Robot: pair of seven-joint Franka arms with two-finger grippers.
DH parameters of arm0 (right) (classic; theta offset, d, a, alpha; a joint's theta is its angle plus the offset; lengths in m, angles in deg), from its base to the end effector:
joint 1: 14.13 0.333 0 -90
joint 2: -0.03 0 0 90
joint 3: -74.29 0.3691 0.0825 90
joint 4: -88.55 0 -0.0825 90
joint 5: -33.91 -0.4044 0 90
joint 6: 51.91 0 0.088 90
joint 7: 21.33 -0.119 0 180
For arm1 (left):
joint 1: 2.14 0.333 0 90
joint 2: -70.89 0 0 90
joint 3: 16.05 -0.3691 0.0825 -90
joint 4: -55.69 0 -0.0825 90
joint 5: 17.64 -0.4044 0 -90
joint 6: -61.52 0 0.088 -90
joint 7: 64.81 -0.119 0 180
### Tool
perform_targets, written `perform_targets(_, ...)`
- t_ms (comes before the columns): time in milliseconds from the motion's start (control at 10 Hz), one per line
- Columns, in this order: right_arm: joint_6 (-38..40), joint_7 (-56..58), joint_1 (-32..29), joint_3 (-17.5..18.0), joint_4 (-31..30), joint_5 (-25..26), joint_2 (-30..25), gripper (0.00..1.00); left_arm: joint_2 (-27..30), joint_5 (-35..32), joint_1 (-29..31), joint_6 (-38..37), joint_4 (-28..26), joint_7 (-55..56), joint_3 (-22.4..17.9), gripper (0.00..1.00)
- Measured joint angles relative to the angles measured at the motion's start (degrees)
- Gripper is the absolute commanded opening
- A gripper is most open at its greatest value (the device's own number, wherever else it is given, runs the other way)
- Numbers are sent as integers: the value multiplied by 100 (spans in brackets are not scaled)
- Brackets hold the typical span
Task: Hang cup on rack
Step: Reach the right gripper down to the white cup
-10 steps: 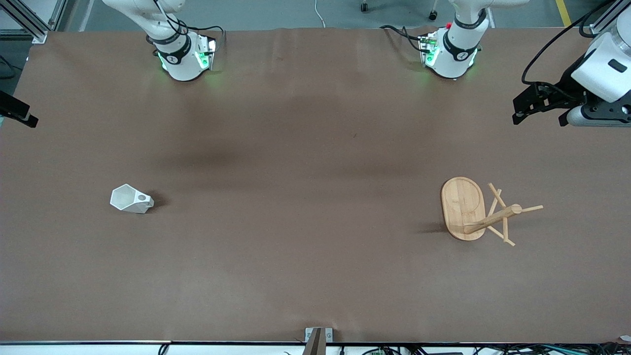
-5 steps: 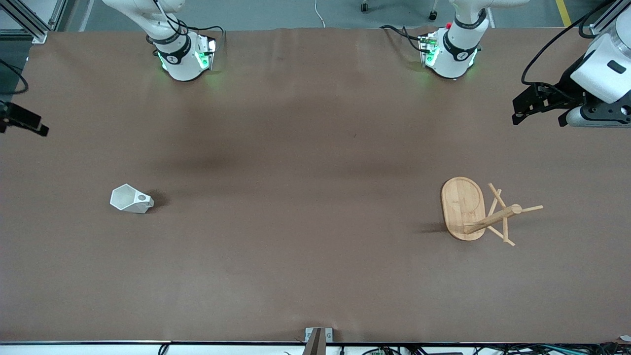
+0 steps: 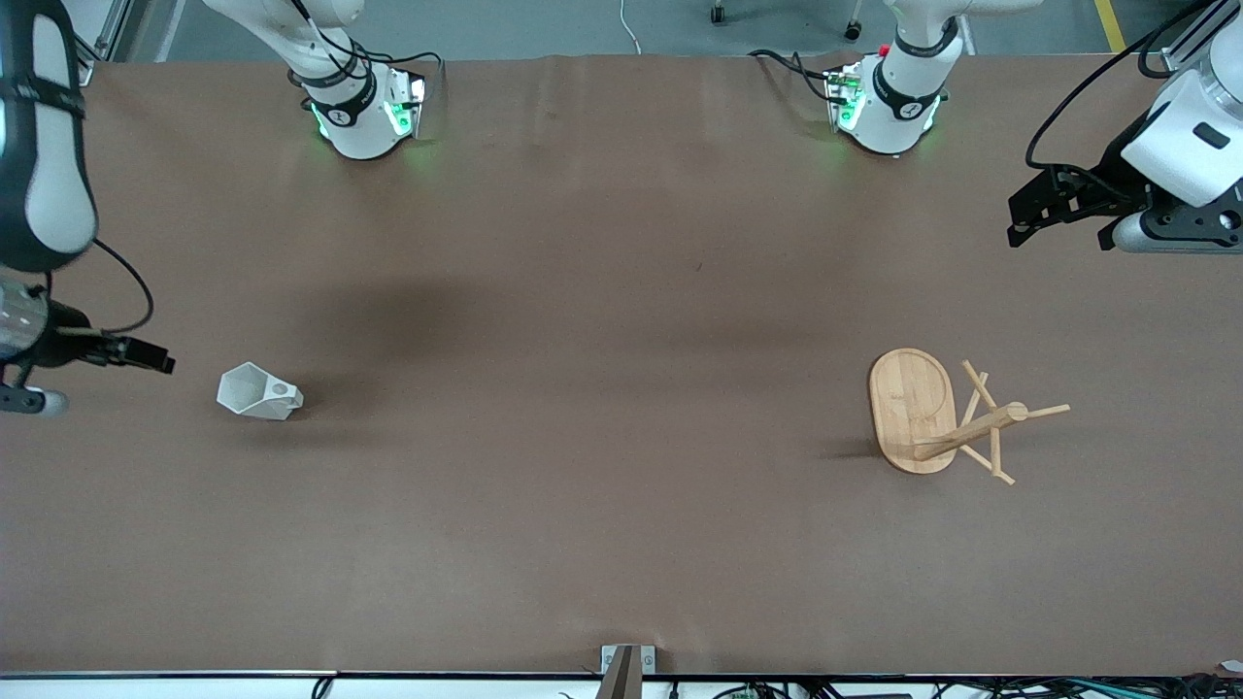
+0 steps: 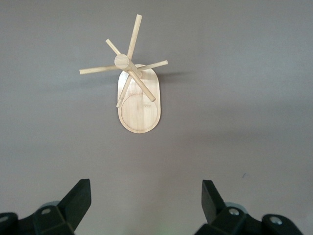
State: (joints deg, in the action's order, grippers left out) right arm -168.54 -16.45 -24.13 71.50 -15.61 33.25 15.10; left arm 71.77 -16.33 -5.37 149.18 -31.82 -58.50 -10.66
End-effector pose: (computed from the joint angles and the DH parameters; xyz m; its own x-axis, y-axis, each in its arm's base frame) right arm 0.6358 -0.1413 0.4198 0.9889 -0.1414 -0.0451 -0.1416 -0.9899 -0.0012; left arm 0.5589 -0.0881 0.6920 0.9990 -0.0413 0.0155 -0.0416 -0.9989 0.0232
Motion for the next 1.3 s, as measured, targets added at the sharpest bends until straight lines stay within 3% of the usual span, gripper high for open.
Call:
perform_targets(400,-1629,11,-7,28,-946,0,510,99,0,0,3,0,-3,0,-2,100)
perform_targets(500,-1832,14,-8,27,-1085,0,595,91,0,0,3,0,-3,0,-2,100)
perform_targets(700,-1896,28,-9,23,-1168,0,668,64,0,0,4,0,-3,0,-5,100)
perform_targets(1000,-1991,33,-10,26,-1205,-4,766,32,0,0,5,0,-5,0,-5,100)
perform_targets(1200,-2130,33,-10,25,-1209,-9,854,23,0,0,5,0,-23,0,-6,100)
perform_targets(1300,-2177,32,-10,25,-1209,-16,890,14,0,0,5,0,-31,0,-6,100)
